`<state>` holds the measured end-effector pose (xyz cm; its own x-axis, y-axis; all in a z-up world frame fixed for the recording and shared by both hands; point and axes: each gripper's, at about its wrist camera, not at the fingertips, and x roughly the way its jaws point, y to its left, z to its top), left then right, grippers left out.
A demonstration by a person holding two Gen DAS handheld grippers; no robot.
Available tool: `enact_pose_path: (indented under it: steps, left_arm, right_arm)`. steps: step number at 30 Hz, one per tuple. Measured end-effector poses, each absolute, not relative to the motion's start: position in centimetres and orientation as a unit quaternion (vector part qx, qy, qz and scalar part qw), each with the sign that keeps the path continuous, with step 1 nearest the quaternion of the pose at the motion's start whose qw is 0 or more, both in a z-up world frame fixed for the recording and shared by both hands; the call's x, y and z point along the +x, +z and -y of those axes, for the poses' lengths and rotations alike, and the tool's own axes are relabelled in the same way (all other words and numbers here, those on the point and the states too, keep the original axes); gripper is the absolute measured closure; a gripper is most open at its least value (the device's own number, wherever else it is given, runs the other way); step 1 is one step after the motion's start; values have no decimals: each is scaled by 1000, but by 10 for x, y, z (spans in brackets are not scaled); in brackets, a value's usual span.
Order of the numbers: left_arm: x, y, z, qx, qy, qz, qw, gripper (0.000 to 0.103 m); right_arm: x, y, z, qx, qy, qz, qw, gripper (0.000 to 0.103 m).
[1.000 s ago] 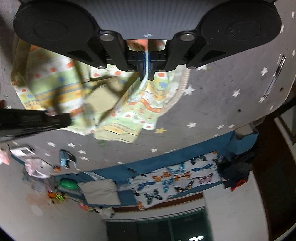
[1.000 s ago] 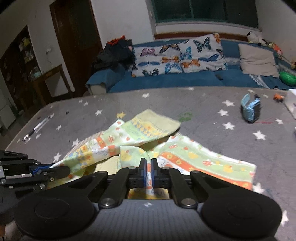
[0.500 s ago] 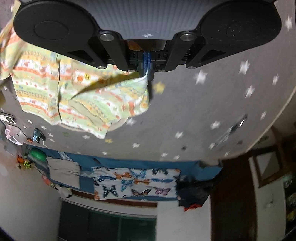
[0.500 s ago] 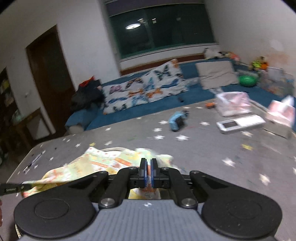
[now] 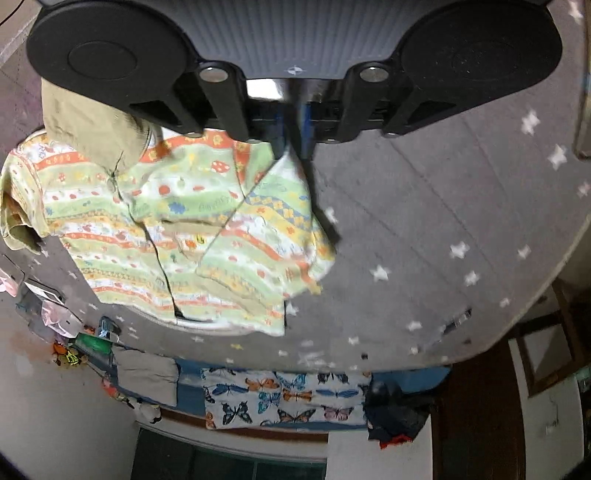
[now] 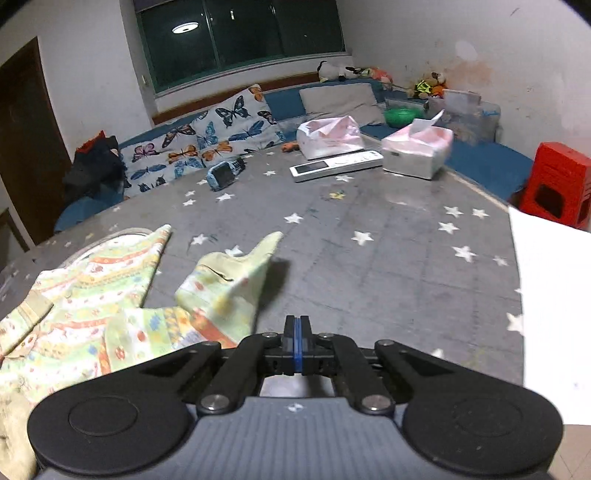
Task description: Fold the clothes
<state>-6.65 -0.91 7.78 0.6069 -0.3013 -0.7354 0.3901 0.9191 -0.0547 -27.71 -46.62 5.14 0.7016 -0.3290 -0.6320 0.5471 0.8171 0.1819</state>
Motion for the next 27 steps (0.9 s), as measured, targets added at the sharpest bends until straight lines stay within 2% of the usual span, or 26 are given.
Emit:
enact_pose_path:
  steps: [2, 8, 12, 21, 24, 25, 27]
  left_arm:
    - [-65, 87, 12, 62, -193, -384, 901, 67]
    - [-51, 106, 35, 70, -220, -350, 908, 67]
    - [-36, 99, 71, 108, -241, -347, 900, 67]
    - [-15, 53, 136, 214, -252, -341, 880, 68]
    - [-7, 44, 137, 220, -245, -339, 881, 85]
    - [-6, 44, 135, 220, -243, -338, 882, 97]
    - [-4, 48, 125, 207, -235, -336, 888, 101]
  right_arm:
    - [-279, 57, 464, 177, -235, -293, 910, 100]
    - [-246, 71, 446, 159, -187, -293, 924, 95]
    - [-211, 69, 432, 153, -151, -306, 928, 82]
    - [-139, 58, 402, 121, -94, -341, 928, 79]
    - [-123, 54, 393, 111, -82, -349, 927, 79]
    - [-118, 52, 391, 109, -79, -351, 927, 79]
    - [-110, 50, 387, 105, -73, -356, 926, 79]
